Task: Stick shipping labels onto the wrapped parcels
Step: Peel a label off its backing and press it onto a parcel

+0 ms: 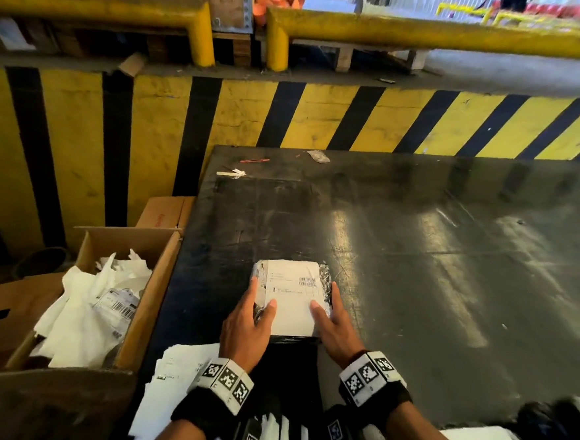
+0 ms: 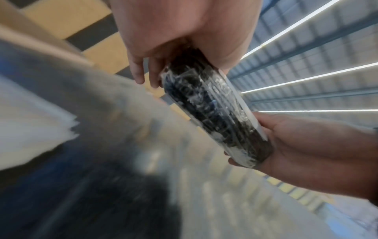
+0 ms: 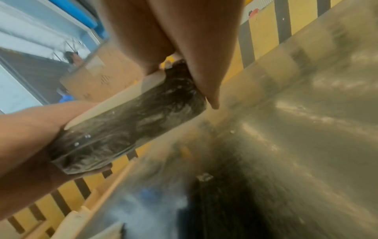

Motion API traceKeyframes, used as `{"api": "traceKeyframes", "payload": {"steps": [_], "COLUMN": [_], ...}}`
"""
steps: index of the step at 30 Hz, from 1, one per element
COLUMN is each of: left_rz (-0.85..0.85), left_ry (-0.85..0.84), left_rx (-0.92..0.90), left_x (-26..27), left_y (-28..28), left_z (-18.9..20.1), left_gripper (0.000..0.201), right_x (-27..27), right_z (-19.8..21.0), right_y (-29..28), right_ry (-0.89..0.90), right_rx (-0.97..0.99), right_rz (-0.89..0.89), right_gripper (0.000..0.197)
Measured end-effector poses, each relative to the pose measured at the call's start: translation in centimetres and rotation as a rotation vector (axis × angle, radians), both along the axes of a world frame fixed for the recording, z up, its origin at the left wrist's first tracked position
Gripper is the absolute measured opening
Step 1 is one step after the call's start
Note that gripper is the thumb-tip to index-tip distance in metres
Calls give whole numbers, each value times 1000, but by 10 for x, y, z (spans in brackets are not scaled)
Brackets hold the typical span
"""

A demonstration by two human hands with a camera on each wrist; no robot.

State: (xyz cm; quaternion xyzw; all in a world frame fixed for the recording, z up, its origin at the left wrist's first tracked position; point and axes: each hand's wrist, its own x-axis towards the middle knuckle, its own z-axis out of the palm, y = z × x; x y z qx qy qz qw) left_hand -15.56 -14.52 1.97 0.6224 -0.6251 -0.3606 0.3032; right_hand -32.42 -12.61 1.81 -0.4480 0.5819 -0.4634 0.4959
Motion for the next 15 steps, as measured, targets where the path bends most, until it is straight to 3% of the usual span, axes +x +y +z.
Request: {"api": "traceKeyframes", "payload": {"steps": [6, 10, 15], "left_rz": [-121, -179, -241], "left_ry": [78, 125, 169], "left_rx": [-223, -299, -250], "left_x": [-23, -56, -111], "left_y": [47, 99, 169], "left_z": [53, 79, 76], "left_gripper": [64, 67, 74], "right_x": [-22, -60, -127], "right_z": [57, 89, 90], "right_y": [67, 122, 190], "right_ry": [-20, 22, 64], "right_rx": [-245, -298, -257], "right_rz": [-80, -64, -78], "right_gripper": [44, 51, 58]}}
